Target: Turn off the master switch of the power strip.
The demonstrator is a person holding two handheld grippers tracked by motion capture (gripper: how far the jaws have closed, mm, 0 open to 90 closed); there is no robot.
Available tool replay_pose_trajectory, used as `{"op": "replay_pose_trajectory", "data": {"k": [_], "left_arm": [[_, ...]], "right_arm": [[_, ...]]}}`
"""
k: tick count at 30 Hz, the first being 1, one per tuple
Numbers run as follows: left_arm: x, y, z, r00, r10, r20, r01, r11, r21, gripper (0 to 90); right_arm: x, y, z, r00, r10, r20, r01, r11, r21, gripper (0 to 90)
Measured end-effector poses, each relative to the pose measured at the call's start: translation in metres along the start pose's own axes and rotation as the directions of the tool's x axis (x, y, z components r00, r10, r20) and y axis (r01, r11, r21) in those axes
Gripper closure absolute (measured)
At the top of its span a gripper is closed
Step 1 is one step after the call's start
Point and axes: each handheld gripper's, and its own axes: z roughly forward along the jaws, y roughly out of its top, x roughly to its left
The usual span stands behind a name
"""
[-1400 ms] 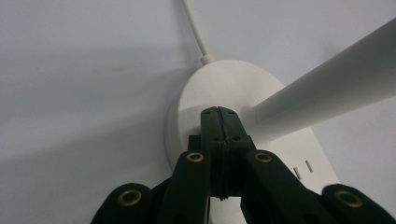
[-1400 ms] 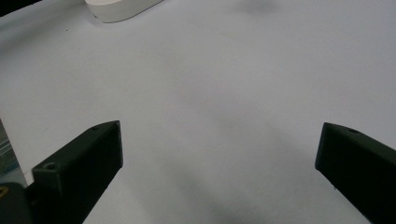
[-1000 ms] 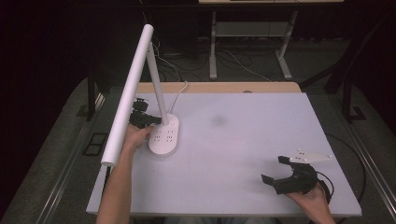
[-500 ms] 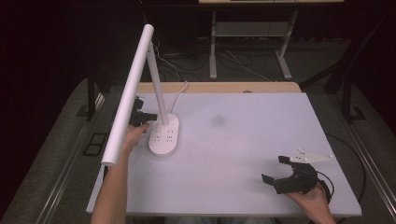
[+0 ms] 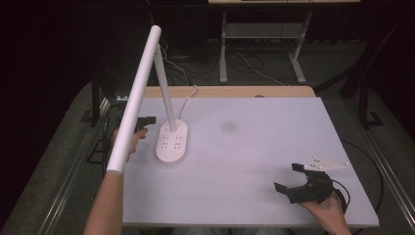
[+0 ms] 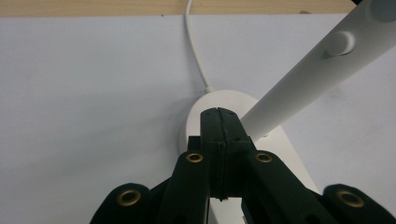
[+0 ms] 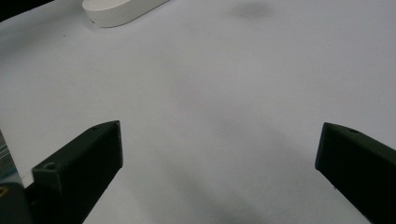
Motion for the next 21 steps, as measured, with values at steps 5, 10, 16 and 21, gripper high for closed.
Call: {"op": "replay_pose_trajectory", "data": {"k": [5, 10, 16, 21], "left_arm": [[-0.002, -0.001, -0.017, 0.9999, 0.001, 0.014, 0.000, 0.9984, -0.057, 89.6], [-0.009, -0.007, -0.032, 0.9997, -0.019, 0.016, 0.021, 0.9958, -0.089, 82.6], [-0.013, -0.019, -0.048, 0.9984, -0.024, 0.051, 0.029, 0.9943, -0.103, 70.9], [-0.013, -0.036, -0.060, 0.9960, -0.045, 0.077, 0.055, 0.9887, -0.140, 60.2]], "right_arm": [[0.000, 0.000, 0.000, 1.0000, -0.002, 0.000, 0.002, 1.000, 0.000, 0.1], [0.001, 0.001, -0.001, 1.0000, -0.005, -0.003, 0.005, 1.000, -0.005, 0.1], [0.003, 0.001, 0.000, 0.9999, -0.007, -0.008, 0.007, 1.000, -0.005, 0.1], [0.004, 0.001, 0.000, 0.9999, -0.012, -0.009, 0.012, 1.000, -0.006, 0.1]]}}
